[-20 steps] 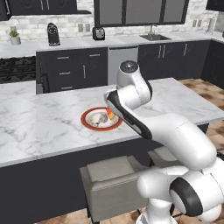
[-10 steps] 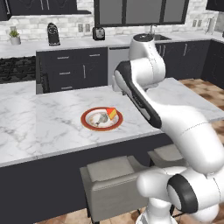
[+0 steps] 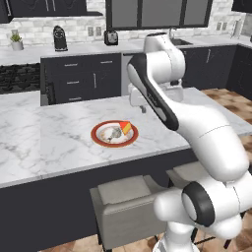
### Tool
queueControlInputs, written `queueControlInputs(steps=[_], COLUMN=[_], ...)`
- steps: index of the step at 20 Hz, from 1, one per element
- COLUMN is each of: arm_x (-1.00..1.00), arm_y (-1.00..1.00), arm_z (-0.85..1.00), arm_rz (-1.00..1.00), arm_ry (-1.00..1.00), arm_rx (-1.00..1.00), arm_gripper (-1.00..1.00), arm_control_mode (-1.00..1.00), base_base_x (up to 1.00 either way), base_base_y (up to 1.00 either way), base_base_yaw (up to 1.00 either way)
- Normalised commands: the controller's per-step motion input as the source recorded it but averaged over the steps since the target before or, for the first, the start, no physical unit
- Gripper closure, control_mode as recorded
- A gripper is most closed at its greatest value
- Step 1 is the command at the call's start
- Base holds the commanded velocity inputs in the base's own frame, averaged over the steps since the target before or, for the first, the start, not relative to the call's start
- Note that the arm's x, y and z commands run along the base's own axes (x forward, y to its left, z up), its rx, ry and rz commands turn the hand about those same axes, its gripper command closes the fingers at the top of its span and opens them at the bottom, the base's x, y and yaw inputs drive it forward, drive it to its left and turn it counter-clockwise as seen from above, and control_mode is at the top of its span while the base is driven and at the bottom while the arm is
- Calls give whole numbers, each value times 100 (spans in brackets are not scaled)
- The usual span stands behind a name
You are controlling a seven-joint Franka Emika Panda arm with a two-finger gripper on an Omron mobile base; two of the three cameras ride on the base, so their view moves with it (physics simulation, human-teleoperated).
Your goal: Take the cheese, fish, and broccoli from the fridge and place them on the plate on the dining counter to create an appetizer plate.
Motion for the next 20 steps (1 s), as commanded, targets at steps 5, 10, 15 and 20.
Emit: queueControlInputs(steps=[5,10,15,20], arm_x=[-24,0,0,0], arm_y=[-2,0,0,0], arm_z=[-13,0,0,0], arm_rz=[-6,0,0,0], arm_ry=[4,0,0,0], arm_rx=[-3,0,0,0], arm_gripper=[-100,-100,-100,-100], arm_control_mode=[100,100,100,100], base_base_x=[-16,-100,-88,-5], base_base_y=[0,-17,-58,-57], base_base_yaw=[-2,-23,-45,-74])
